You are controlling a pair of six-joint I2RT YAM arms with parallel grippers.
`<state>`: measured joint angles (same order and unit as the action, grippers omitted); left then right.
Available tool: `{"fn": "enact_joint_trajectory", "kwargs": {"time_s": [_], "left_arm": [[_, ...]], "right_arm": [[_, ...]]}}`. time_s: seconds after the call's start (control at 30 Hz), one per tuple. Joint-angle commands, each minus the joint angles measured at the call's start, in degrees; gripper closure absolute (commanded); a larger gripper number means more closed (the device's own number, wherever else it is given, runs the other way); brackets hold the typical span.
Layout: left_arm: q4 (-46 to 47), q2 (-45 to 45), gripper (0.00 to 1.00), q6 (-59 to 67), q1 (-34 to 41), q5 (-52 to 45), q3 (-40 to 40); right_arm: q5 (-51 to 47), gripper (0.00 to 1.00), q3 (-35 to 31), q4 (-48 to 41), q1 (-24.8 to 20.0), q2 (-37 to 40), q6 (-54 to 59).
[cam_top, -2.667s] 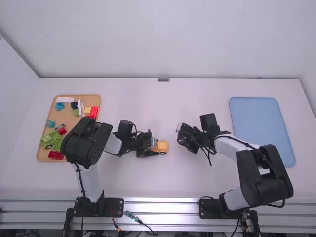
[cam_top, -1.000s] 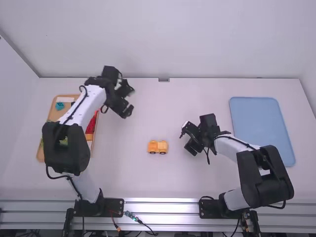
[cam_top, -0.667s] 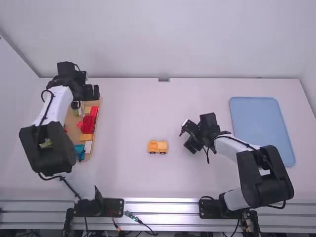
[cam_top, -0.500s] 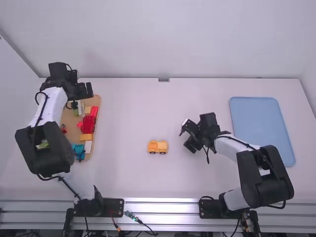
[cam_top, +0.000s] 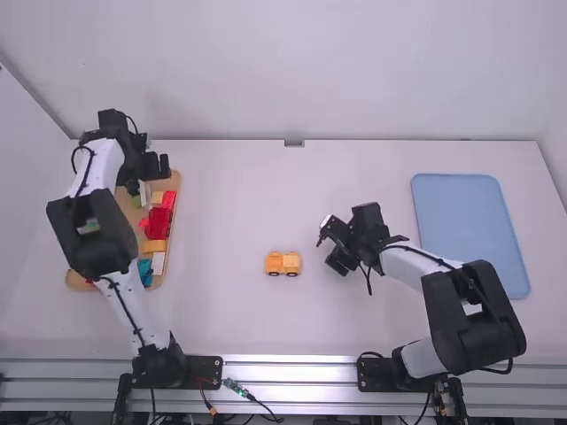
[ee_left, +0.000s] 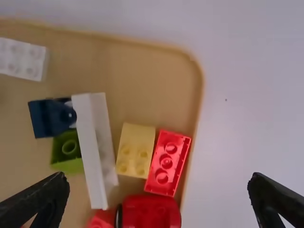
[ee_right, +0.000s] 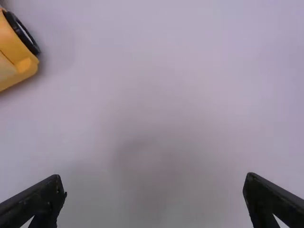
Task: Assemble lego blocks to make yellow taxi
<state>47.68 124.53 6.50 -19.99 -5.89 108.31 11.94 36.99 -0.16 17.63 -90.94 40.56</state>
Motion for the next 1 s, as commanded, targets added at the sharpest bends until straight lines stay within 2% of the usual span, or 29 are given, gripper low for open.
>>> {"fn": "enact_joint_trajectory", "kwargs": {"time_s": [0.0,0.1,0.17,0.23,0.27,0.3,0.57,0.7,0.8,0.97], "left_arm": [[3.38,4.70,0.00,1.48,0.11,-0.58,6.58],[7.73,9.11,0.04,2.88,0.11,-0.74,11.89],[8.98,10.49,0.11,4.12,0.11,-0.78,13.05],[8.61,11.08,0.32,4.28,0.02,-0.76,12.50],[8.54,11.10,0.33,4.28,0.04,-0.76,12.44],[8.45,11.15,0.40,4.25,0.09,-0.56,11.83],[7.56,11.15,0.37,6.35,0.09,-0.43,6.91],[5.79,11.13,0.45,4.17,0.07,3.92,4.64],[5.46,11.13,0.47,3.82,0.04,4.97,4.35],[5.33,11.13,0.44,4.19,-0.83,3.37,4.35]], "right_arm": [[-1.36,0.01,-0.22,-0.22,0.07,1.28,-0.09],[-1.31,0.01,-0.22,-0.02,0.02,1.28,-0.35],[-1.31,0.01,-0.22,-0.07,0.02,1.28,-0.28],[-1.31,0.01,-0.22,-0.02,0.11,1.28,-0.28],[-1.31,0.01,-0.22,0.00,0.11,1.28,-0.26],[-1.31,0.01,-0.22,0.00,0.02,1.28,-0.26],[-1.31,0.01,-0.22,0.42,0.00,1.28,-0.28],[-1.33,0.01,-0.22,1.05,0.00,1.28,-0.28],[-1.33,0.01,-0.22,1.14,0.00,1.28,-0.26],[-1.33,0.01,-0.15,1.25,0.00,1.28,-0.28]]}}
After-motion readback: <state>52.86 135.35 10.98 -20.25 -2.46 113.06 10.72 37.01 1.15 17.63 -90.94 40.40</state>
